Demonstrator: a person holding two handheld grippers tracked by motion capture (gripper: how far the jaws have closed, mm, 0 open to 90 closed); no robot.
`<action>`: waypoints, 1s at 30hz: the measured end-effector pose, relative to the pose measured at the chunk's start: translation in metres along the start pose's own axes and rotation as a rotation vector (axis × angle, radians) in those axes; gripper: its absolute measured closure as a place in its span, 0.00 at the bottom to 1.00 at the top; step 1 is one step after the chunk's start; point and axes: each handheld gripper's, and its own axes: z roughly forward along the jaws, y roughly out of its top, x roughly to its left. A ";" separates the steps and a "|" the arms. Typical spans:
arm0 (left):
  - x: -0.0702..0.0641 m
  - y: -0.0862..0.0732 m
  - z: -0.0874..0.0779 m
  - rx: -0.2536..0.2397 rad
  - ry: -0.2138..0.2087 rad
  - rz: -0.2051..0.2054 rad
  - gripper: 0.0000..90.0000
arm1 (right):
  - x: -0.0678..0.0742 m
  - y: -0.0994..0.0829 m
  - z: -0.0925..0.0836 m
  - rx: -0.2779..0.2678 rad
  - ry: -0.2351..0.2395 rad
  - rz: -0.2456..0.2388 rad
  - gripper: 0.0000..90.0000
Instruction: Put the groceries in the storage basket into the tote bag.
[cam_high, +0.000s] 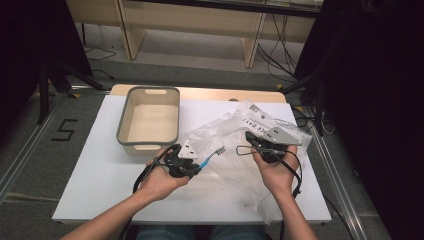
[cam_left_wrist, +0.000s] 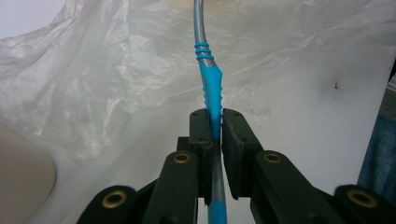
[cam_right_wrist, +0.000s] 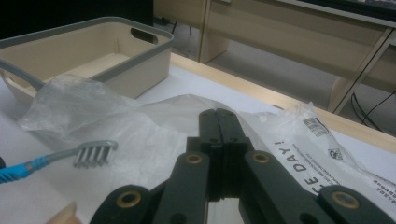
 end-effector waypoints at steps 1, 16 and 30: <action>0.000 0.001 0.002 0.002 0.002 0.003 0.92 | 0.000 0.000 0.000 -0.001 0.002 -0.001 1.00; -0.001 0.016 0.026 0.046 0.019 -0.012 0.92 | 0.002 0.001 0.000 -0.004 0.006 -0.003 1.00; 0.000 0.034 0.044 0.046 0.028 -0.019 0.92 | 0.005 0.001 0.001 -0.005 0.013 -0.003 1.00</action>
